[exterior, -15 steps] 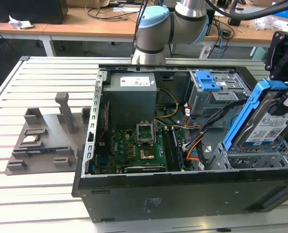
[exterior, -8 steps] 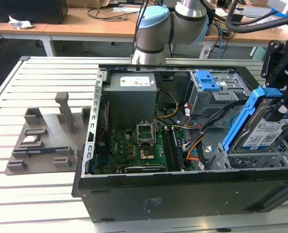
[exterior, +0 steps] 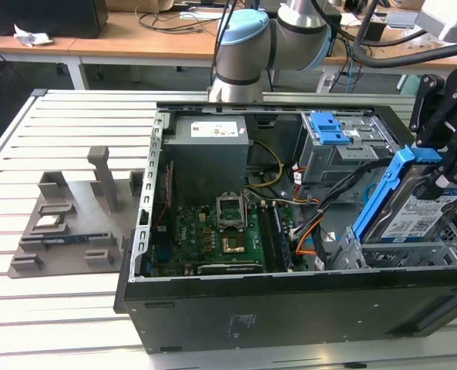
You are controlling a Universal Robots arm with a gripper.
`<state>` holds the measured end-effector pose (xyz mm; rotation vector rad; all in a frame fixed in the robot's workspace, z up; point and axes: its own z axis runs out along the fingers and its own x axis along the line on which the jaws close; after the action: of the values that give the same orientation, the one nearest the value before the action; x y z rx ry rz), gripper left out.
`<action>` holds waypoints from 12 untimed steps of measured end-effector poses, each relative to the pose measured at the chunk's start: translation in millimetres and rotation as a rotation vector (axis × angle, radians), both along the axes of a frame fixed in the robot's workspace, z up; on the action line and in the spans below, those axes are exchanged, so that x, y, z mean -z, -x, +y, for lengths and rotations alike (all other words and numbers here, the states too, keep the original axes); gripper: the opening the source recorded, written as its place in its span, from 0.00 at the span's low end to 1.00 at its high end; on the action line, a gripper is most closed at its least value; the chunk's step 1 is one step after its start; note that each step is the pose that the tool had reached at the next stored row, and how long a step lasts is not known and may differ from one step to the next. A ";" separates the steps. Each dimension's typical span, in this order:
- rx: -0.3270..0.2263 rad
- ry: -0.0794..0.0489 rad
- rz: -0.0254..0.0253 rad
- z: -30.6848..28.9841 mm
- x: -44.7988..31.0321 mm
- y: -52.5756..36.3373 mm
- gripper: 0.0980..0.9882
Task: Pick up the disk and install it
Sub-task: 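Insert the disk into the insertion slot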
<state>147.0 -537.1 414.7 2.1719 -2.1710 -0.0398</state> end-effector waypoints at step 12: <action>0.000 0.000 0.0000 0.0 16.7 0.0 0.31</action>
<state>147.1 -537.0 398.0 2.1720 -2.1710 -0.0399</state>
